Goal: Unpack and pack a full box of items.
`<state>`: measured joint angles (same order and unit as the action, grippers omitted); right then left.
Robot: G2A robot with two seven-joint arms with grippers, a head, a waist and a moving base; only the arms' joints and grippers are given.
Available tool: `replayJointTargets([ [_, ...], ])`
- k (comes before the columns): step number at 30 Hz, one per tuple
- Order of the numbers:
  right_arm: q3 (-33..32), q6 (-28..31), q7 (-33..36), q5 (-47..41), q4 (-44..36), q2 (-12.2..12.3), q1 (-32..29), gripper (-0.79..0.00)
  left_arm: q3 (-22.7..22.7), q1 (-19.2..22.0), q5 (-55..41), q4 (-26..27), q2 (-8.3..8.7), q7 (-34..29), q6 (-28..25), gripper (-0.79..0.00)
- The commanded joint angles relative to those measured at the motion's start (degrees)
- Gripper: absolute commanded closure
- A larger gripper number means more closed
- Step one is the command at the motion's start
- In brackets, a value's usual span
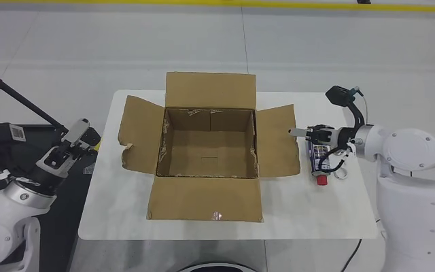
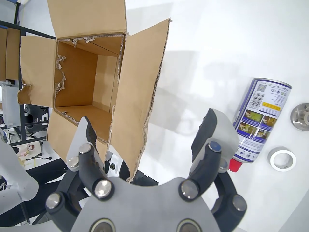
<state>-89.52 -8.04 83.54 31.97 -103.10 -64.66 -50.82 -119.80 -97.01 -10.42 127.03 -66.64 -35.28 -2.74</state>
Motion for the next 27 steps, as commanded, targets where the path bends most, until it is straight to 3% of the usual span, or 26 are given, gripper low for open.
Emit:
replayJointTargets([
  [1, 0.06, 0.02, -0.04, -0.03, 0.14, -0.02, 0.04, -0.785, -0.01, -0.01, 0.0, 0.0, 0.0, 0.0, 0.0, -0.785],
  [12, 0.06, 0.02, -0.04, -0.03, 0.14, -0.02, 0.04, -0.785, -0.01, -0.01, 0.0, 0.0, 0.0, 0.0, 0.0, -0.785],
  [17, 0.07, 1.13, -3.51, 2.01, 1.75, 0.35, -1.44, -0.785, 1.27, 0.59, -0.03, -0.26, 0.11, -0.16, -0.6, -0.785],
  [27, -7.01, 8.94, 0.24, 10.49, 3.68, 2.96, -4.69, -0.785, 4.47, 4.51, -0.55, -1.95, 0.79, -3.26, -0.84, -0.785],
])
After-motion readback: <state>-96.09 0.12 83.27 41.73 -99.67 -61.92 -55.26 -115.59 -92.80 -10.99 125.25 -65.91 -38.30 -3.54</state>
